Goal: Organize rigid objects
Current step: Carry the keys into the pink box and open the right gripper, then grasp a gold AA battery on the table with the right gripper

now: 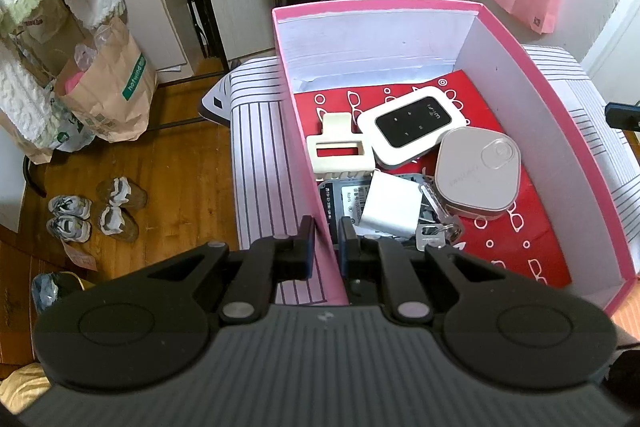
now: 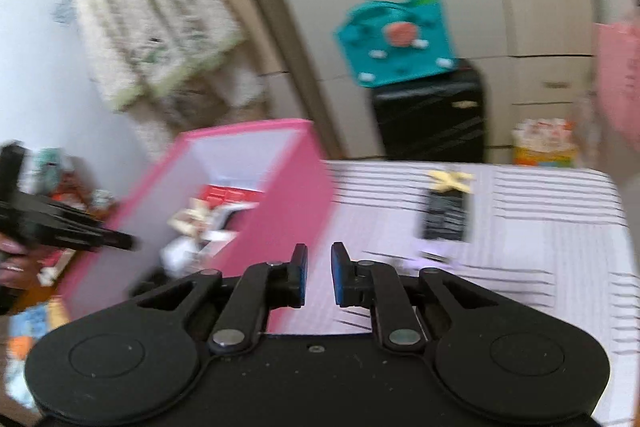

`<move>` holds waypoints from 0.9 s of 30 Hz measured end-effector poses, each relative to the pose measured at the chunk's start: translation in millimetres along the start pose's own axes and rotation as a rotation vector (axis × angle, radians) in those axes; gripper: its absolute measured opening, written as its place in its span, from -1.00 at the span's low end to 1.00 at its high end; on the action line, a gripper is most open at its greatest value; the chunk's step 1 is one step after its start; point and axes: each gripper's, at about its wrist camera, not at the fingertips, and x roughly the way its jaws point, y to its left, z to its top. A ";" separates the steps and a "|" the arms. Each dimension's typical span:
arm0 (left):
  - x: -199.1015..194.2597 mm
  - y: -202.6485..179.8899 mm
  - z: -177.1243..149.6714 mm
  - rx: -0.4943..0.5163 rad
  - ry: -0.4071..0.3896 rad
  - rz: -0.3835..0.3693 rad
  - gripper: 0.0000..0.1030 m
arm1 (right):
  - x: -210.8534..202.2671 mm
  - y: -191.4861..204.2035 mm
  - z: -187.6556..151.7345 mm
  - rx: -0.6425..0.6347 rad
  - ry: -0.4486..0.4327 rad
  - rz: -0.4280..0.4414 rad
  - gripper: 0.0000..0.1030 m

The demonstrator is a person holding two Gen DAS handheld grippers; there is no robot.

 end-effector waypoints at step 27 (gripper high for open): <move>4.7 2.2 2.5 -0.025 0.022 -0.002 -0.78 | 64.0 -12.1 -47.6 -0.181 0.140 -0.166 -0.43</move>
